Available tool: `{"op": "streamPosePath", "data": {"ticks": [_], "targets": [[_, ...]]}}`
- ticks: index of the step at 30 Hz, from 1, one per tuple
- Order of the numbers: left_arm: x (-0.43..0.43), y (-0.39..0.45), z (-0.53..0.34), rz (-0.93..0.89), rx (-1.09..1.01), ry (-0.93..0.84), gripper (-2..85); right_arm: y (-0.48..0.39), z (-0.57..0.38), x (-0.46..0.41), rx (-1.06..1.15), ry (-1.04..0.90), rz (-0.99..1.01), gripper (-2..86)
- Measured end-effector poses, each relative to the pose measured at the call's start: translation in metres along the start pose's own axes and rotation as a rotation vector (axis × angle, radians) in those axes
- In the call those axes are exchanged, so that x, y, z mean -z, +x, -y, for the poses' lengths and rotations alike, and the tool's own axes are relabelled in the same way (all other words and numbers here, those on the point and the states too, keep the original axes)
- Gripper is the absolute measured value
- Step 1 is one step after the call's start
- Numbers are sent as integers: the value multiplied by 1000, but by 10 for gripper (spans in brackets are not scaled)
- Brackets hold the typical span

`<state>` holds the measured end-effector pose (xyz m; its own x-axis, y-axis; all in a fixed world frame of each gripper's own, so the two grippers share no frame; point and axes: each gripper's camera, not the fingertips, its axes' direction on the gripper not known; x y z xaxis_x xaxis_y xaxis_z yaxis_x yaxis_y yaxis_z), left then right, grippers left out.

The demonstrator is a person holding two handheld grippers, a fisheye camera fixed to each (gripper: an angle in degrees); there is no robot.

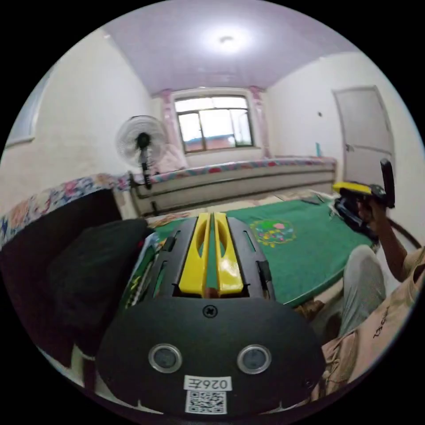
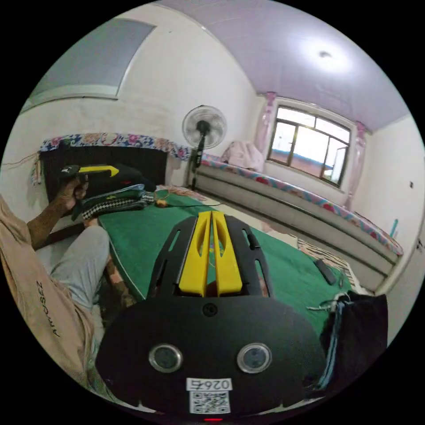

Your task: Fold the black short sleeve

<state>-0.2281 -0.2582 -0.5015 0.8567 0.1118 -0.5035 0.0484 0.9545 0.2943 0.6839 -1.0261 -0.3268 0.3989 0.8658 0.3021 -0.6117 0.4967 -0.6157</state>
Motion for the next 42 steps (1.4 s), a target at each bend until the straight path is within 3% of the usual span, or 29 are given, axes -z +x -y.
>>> {"op": "streamPosePath", "data": {"ticks": [3, 6, 9, 16, 21, 28, 33, 37, 42], "targets": [[97, -115, -71, 163, 280, 114, 96, -90, 48, -80, 86, -49, 131, -9], [160, -184, -133, 270, 432, 159, 99, -175, 84, -150, 136, -88, 270, -5], [186, -236, -171, 261, 538, 121, 101, -263, 112, -208, 201, -124, 402, 12], [208, -303, -175, 193, 541, 192, 163, -428, 154, -319, 365, -238, 469, 53], [205, -311, -132, 258, 342, 189, 184, -450, 188, -399, 251, -274, 418, 69], [178, -331, -101, 246, 279, 95, 232, -444, 237, -529, 60, -338, 368, 130], [172, -350, -87, 377, 310, 13, 126, -442, 249, -605, -65, -394, 352, 130], [169, -359, -82, 375, 267, -25, 75, -420, 243, -640, -247, -494, 480, 44], [176, -370, -77, 305, 283, 35, 36, -404, 256, -619, -120, -434, 477, -7]]}}
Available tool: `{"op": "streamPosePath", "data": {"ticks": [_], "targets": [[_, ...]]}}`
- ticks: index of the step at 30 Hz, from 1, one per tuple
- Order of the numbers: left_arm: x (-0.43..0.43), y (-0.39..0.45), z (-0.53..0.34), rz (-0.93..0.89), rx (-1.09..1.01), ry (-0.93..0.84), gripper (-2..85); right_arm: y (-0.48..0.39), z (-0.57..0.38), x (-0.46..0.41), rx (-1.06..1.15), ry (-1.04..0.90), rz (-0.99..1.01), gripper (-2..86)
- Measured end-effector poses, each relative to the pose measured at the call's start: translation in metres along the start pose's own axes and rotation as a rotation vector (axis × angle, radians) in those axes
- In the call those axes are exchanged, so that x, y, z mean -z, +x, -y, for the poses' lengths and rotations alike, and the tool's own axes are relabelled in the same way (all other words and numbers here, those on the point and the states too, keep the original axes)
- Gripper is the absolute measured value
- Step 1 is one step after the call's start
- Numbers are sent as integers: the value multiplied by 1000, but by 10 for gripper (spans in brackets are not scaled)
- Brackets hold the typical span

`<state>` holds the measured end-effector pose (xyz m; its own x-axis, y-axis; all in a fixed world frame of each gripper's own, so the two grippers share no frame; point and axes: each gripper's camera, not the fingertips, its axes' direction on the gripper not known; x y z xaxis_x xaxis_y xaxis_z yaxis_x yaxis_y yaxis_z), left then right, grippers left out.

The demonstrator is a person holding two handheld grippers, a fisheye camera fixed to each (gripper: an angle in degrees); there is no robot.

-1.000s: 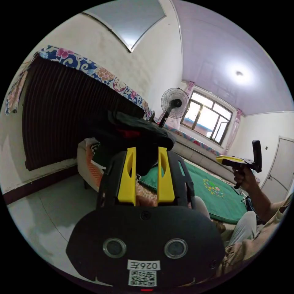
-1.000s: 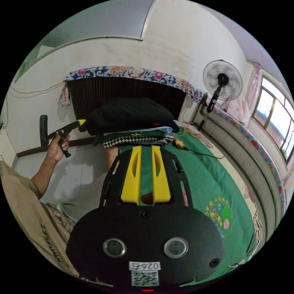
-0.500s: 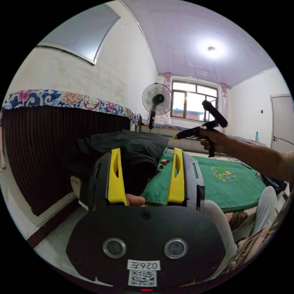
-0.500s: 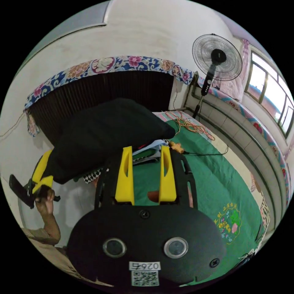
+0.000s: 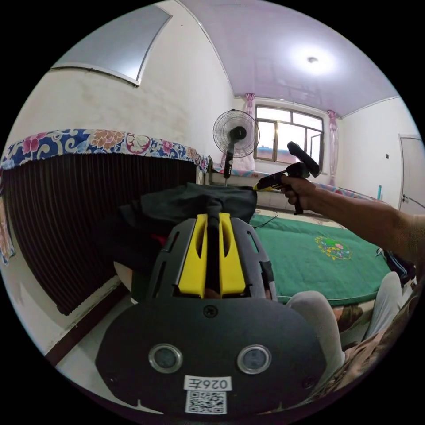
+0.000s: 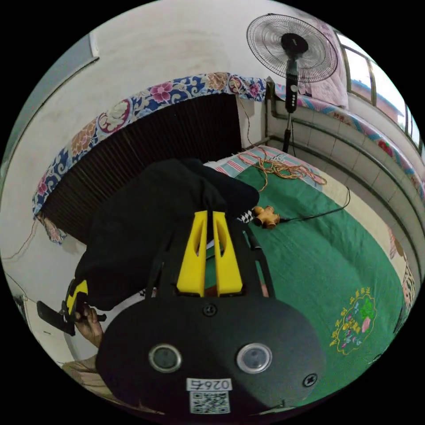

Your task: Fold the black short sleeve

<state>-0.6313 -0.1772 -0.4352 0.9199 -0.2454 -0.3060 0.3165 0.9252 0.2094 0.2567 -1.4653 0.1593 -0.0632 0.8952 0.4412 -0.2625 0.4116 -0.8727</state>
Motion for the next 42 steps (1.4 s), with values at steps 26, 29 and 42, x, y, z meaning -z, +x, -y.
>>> {"op": "streamPosePath", "data": {"ticks": [26, 29, 42], "targets": [[13, 160, 162, -666, -297, 419, 15, 153, -159, 427, -6, 576, 398, -9], [-88, 208, 181, -848, -229, 283, 15, 214, -189, 453, -75, 539, 245, -9], [-390, 418, 60, -1211, -327, -159, 52, 422, -378, 502, -313, 542, -131, -9]]}}
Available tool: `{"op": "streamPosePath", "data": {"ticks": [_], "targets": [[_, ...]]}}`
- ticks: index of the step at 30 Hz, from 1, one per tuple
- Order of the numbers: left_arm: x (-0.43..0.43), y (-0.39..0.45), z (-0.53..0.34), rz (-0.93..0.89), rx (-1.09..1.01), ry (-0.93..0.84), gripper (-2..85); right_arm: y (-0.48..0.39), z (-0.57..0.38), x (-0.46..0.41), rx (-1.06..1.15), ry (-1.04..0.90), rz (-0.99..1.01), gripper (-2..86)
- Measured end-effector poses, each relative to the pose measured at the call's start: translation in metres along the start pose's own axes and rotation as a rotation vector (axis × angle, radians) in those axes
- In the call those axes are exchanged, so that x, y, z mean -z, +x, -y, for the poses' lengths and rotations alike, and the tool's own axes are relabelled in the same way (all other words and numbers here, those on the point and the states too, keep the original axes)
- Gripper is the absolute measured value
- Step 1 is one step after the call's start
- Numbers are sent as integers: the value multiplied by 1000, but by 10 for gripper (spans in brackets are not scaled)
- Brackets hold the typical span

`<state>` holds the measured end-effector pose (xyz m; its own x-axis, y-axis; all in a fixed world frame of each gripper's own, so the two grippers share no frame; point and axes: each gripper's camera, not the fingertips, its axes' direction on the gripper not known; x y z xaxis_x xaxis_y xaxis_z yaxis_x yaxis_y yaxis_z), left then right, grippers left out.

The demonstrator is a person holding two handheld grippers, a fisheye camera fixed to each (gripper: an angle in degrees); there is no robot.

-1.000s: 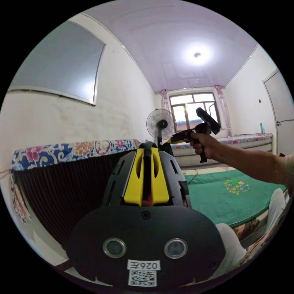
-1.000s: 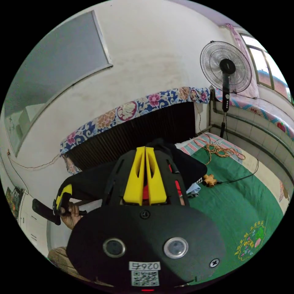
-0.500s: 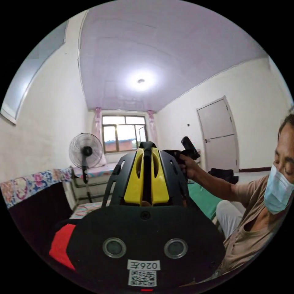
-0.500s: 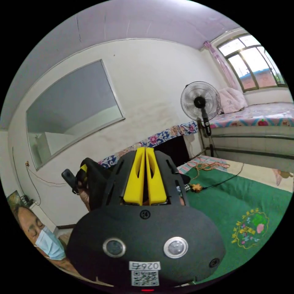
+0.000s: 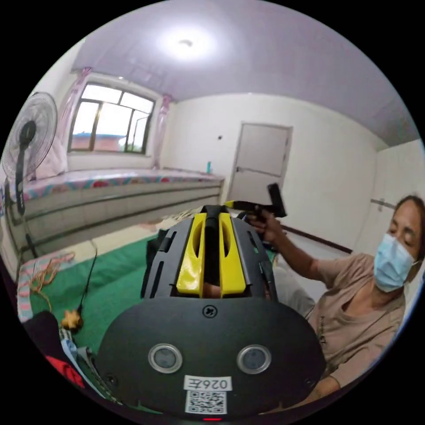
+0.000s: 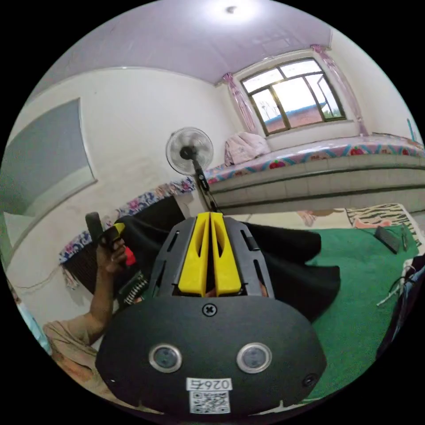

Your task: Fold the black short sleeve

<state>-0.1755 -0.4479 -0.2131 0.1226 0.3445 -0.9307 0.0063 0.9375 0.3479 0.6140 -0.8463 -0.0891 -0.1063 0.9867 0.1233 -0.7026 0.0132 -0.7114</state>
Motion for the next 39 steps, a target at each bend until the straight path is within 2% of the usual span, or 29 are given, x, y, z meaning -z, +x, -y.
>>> {"op": "streamPosePath", "data": {"ticks": [2, 4, 7, 12, 14, 16, 18, 20, 22, 23, 25, 27, 28, 30, 35, 37, 39], "targets": [[-44, -34, -41, 103, 95, -75, 54, 32, -37, -6, -1, -86, -79, -8], [-78, -72, -81, 152, 209, -106, 52, 83, -74, -11, -93, -143, -12, -6], [-127, -127, -140, 138, 375, -142, 54, 142, -100, -19, -217, -158, 0, 12], [-198, -187, -235, 169, 515, -204, 141, 196, -133, -36, -237, -191, -198, 64], [-222, -206, -248, 78, 555, -272, 157, 210, -133, -41, -262, -207, -159, 83], [-239, -216, -255, 54, 543, -296, 162, 210, -129, -45, -222, -161, -137, 110], [-263, -221, -265, 99, 513, -330, 185, 203, -130, -61, -162, -206, -149, 125], [-286, -224, -277, 104, 502, -387, 201, 198, -137, -88, -116, -334, -150, 124], [-311, -227, -293, 85, 508, -458, 206, 197, -156, -127, -102, -560, -143, 104], [-324, -228, -302, 86, 516, -498, 204, 197, -161, -133, -100, -587, -145, 93], [-333, -226, -309, 125, 506, -516, 178, 194, -170, -135, -119, -609, -140, 47], [-342, -222, -312, 122, 459, -627, 75, 192, -167, -128, -113, -637, -128, 11], [-344, -221, -314, 100, 448, -649, 58, 189, -164, -122, -89, -660, -117, -4], [-345, -213, -320, -72, 393, -674, 31, 182, -160, -110, -20, -723, -29, -12], [-313, -194, -324, -360, 218, -651, 29, 157, -160, -58, 256, -869, 194, -16], [-296, -195, -330, -393, 206, -619, 32, 145, -165, -32, 410, -910, 330, -15], [-276, -209, -342, -353, 277, -559, 36, 137, -166, -14, 511, -911, 384, -12]]}}
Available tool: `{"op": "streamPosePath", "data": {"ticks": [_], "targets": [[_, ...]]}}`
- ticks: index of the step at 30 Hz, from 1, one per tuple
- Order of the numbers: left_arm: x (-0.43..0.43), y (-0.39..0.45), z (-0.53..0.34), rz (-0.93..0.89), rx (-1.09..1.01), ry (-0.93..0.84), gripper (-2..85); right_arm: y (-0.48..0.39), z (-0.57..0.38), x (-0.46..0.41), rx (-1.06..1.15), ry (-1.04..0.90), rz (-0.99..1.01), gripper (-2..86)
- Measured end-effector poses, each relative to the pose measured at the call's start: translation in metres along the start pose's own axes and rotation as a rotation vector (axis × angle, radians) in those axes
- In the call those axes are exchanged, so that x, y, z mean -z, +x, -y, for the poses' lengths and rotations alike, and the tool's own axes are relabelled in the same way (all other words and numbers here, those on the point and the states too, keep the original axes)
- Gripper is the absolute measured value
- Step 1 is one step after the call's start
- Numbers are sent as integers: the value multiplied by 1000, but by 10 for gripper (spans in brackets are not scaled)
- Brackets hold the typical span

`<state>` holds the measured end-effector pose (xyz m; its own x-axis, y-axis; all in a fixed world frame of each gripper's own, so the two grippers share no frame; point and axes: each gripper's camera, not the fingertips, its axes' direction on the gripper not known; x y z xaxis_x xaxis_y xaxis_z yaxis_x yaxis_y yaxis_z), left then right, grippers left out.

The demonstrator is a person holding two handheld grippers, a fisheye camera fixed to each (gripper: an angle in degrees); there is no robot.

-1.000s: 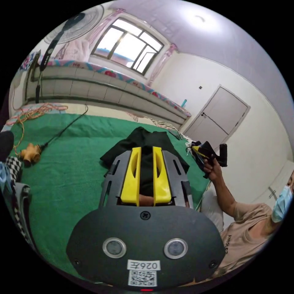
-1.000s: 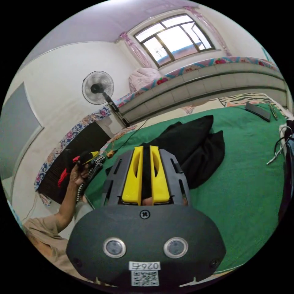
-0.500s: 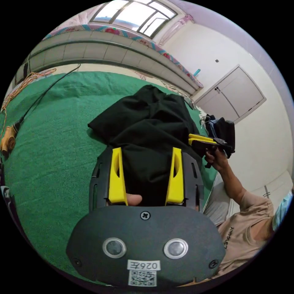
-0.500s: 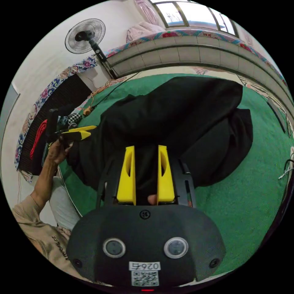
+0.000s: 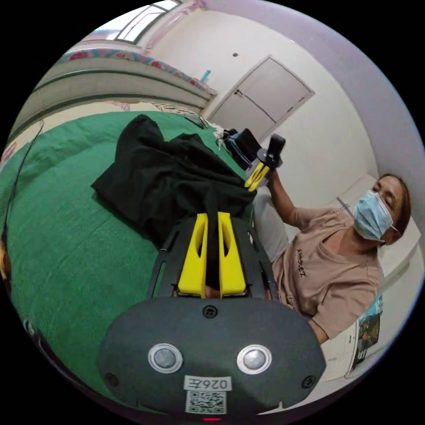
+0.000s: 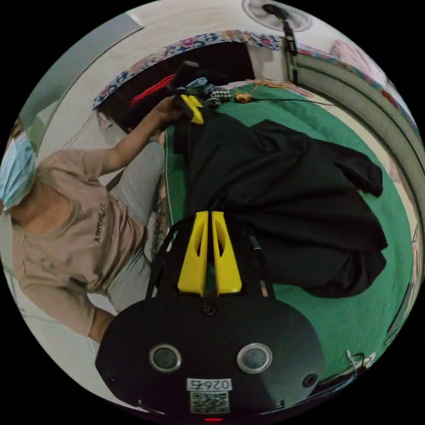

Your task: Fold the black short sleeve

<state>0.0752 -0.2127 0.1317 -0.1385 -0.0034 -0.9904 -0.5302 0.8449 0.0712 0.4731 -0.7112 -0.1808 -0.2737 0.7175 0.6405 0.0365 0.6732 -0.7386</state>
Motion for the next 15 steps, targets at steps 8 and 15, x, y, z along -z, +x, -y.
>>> {"op": "streamPosePath", "data": {"ticks": [8, 15], "targets": [[46, -58, -61, 188, 400, 552, 165, 37, -57, 96, -232, 561, 10, 80], [-103, -56, 11, 216, 361, -86, 47, 122, -59, 58, -709, 446, -153, 108]]}}
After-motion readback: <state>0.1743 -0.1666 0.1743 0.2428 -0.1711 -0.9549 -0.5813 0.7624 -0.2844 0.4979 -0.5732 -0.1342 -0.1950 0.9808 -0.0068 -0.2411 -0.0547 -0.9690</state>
